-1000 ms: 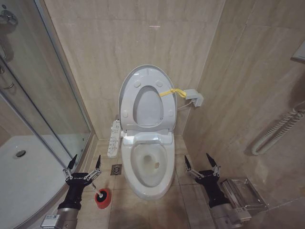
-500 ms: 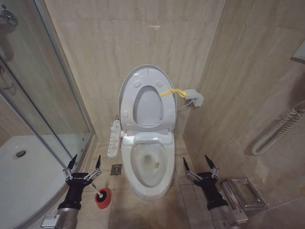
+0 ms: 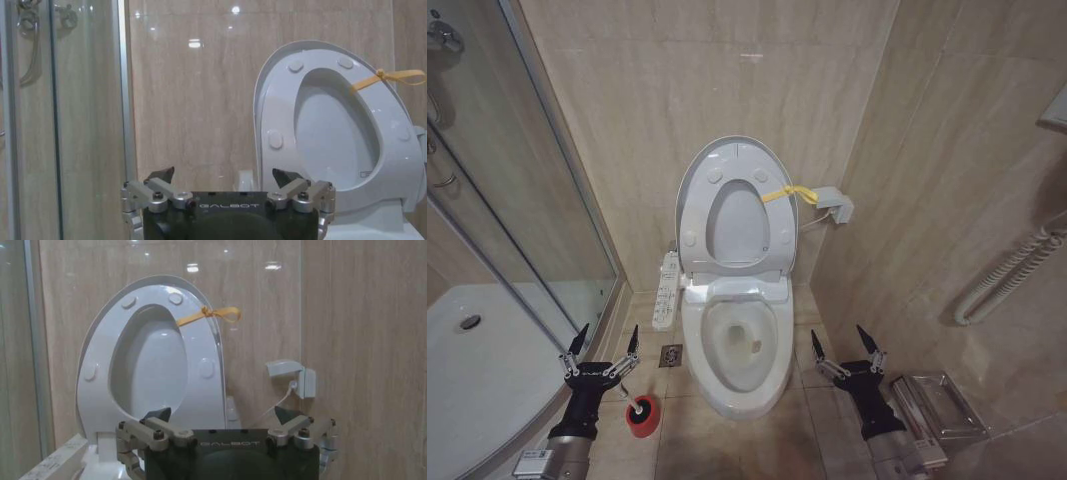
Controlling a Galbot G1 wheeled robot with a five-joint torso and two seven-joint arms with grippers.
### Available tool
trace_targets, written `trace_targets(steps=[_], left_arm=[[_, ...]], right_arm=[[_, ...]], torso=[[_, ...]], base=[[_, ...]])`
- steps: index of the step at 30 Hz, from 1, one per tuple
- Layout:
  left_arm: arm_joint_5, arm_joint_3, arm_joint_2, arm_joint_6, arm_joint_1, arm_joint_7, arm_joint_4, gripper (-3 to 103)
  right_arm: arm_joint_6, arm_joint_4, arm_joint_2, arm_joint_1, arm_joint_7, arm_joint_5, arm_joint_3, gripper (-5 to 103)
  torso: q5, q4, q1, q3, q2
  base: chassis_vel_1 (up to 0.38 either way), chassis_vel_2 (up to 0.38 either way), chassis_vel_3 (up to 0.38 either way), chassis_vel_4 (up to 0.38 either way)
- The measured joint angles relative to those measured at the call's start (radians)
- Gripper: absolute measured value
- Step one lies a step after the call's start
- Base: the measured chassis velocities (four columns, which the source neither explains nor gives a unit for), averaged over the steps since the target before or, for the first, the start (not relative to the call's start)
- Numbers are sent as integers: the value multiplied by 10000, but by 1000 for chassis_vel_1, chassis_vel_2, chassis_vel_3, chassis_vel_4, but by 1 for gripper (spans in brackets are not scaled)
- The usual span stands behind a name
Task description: Open the toilet lid, clean the toilet bowl with a toilet brush, close the toilet lid, and flush.
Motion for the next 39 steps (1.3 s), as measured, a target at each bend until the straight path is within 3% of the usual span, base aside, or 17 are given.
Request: trace_targets(steps=[39], left_arm=[[0, 0, 0, 0, 0, 0, 0, 99]], right_arm=[[-4, 0, -1, 6, 12, 2, -1, 100]], torso=[[0, 0, 0, 0, 0]], base=[[0, 0, 0, 0]])
